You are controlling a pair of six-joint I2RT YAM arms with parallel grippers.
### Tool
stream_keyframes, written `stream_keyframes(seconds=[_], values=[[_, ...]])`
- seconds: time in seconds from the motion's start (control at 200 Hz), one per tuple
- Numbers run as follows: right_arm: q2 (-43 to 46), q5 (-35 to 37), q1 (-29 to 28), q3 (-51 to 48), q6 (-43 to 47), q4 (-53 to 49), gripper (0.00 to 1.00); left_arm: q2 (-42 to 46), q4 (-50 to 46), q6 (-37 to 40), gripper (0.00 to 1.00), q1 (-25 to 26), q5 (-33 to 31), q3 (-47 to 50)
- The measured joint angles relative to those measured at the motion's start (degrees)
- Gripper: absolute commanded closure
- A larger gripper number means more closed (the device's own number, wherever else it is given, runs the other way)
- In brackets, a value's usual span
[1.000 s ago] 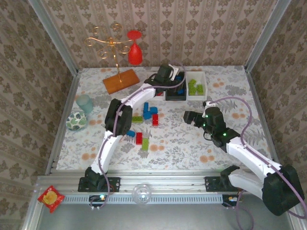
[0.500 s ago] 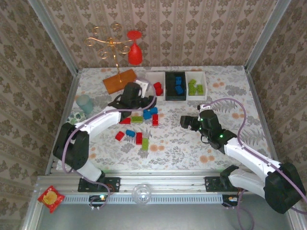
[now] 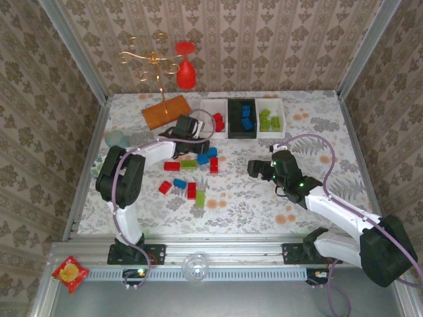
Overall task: Sort the legos into containers by color
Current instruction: Pick up the lego from the center of the table, then place the lego in the container.
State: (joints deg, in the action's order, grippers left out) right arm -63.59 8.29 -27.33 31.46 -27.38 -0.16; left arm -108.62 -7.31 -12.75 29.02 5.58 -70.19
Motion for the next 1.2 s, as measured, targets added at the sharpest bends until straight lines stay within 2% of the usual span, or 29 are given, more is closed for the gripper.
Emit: stream_keyframes(seconds=[0.51, 0.775, 0.905, 1.06, 1.2], values=[[2.6, 1.4, 0.0, 0.1, 0.4, -1.4, 0.0, -6.7, -3.0, -0.1, 0.61, -0.3, -0.5, -3.8], [2.6, 1.6, 0.0, 0.1, 0.4, -1.4, 0.0, -7.0, -3.0, 0.0, 0.74, -0.3, -1.6, -4.0], [2.5, 1.6, 0.0, 0.1, 0.4, -1.4, 0.0, -4.3, -2.5, -0.1, 0.8, -0.3, -3.1, -1.4], [2.5, 1.6, 0.0, 0.1, 0.4, -1.4, 0.0, 3.9, -1.7, -0.1, 0.8, 1.1, -4.5, 2.8], [2.5, 1.9, 0.0, 0.1, 0.3, -1.3, 0.0, 6.7, 1.2, 0.2, 0.8, 5.1, -4.1, -1.3]])
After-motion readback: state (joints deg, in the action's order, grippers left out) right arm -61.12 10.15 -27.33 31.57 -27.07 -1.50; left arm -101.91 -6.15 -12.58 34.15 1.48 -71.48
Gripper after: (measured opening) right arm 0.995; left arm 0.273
